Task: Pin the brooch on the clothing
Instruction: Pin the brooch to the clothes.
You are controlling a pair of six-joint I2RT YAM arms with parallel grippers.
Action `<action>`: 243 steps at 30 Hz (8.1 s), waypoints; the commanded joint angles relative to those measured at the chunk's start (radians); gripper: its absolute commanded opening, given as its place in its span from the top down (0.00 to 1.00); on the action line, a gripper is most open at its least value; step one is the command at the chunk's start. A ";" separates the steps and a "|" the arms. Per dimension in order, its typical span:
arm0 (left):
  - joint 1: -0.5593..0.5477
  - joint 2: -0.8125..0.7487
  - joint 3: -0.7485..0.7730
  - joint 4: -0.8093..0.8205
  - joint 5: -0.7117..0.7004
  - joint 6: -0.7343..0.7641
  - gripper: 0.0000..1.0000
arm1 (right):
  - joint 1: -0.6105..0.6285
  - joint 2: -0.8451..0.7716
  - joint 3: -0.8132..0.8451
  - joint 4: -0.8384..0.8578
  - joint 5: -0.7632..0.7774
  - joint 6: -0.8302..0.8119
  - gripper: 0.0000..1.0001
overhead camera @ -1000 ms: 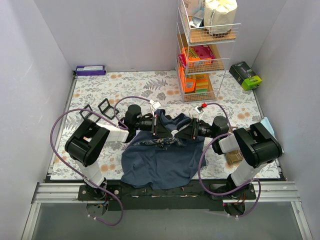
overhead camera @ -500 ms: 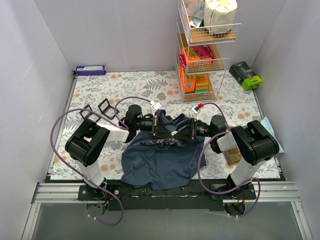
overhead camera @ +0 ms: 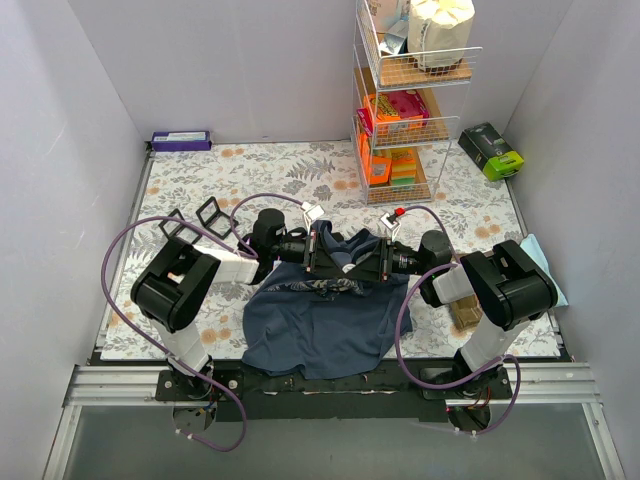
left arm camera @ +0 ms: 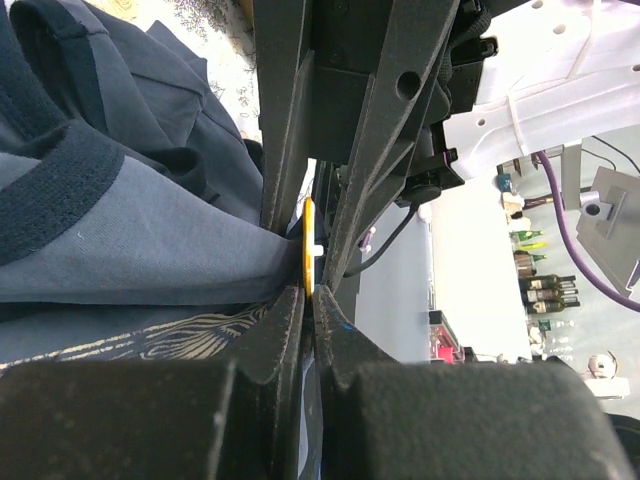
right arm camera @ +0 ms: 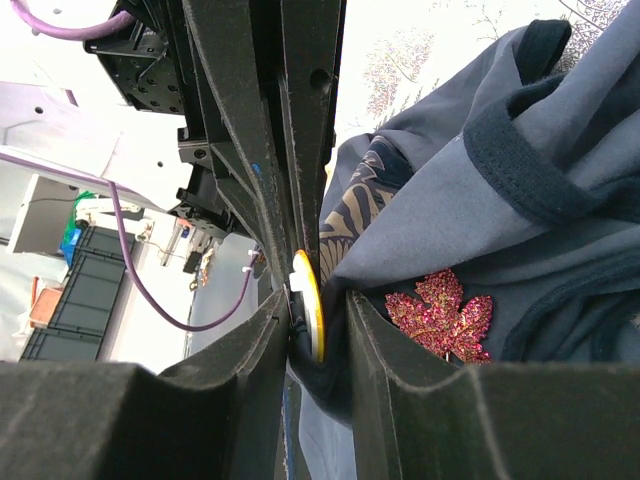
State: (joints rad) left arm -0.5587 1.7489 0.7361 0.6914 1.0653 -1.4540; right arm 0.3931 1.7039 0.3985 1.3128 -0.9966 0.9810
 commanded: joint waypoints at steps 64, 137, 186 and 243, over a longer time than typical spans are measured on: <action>-0.014 -0.057 0.006 0.046 -0.028 -0.002 1.00 | 0.009 -0.222 -0.156 0.178 0.262 -0.217 0.64; -0.017 -0.054 0.009 0.037 -0.025 -0.002 1.00 | -0.025 -0.225 -0.175 0.264 0.245 -0.160 0.62; -0.027 -0.037 0.057 -0.089 -0.033 0.058 1.00 | 0.047 -0.154 -0.056 0.064 0.173 -0.295 0.85; 0.066 -0.066 0.069 -0.118 -0.042 0.057 1.00 | 0.162 -0.119 0.163 -0.682 0.207 -0.705 0.86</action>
State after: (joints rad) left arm -0.4961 1.7390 0.7532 0.4339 0.9638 -1.3449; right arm 0.5045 1.5513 0.5438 0.7536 -0.7708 0.3428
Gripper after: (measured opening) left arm 0.030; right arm 0.195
